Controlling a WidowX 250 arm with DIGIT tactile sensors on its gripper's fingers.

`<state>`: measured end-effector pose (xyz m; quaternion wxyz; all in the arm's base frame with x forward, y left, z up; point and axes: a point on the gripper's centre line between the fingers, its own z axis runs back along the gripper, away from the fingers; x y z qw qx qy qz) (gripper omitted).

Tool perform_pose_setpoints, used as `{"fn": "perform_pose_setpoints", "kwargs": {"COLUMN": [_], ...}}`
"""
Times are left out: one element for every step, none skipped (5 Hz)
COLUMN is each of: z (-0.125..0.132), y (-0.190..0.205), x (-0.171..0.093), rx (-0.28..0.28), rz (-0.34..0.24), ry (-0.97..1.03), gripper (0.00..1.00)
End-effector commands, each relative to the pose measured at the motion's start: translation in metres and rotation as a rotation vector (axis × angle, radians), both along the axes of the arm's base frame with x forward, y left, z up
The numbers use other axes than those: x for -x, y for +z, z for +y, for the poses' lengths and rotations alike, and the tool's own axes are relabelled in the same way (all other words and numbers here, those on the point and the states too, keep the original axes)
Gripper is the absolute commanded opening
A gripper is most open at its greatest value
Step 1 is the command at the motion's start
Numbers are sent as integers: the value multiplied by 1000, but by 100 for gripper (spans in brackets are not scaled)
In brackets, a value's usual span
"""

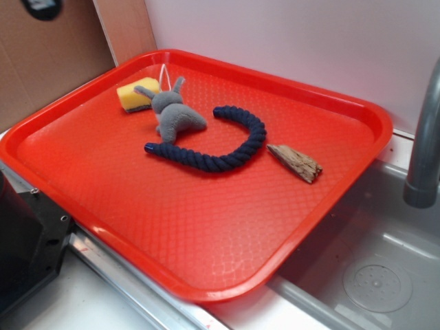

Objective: Grab the wood chip.

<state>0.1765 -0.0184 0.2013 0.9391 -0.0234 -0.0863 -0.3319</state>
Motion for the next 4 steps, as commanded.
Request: {"fn": "perform_pose_setpoints", "kwargs": {"z": [-31, -53, -71, -89], "y": [-45, -61, -78, -97], "x": [-66, -73, -74, -76], "rx": [-38, -39, -18, -17], "rz": [-85, -106, -106, -76], "ry": [-319, -460, -604, -707], "gripper": [100, 100, 100, 100]}}
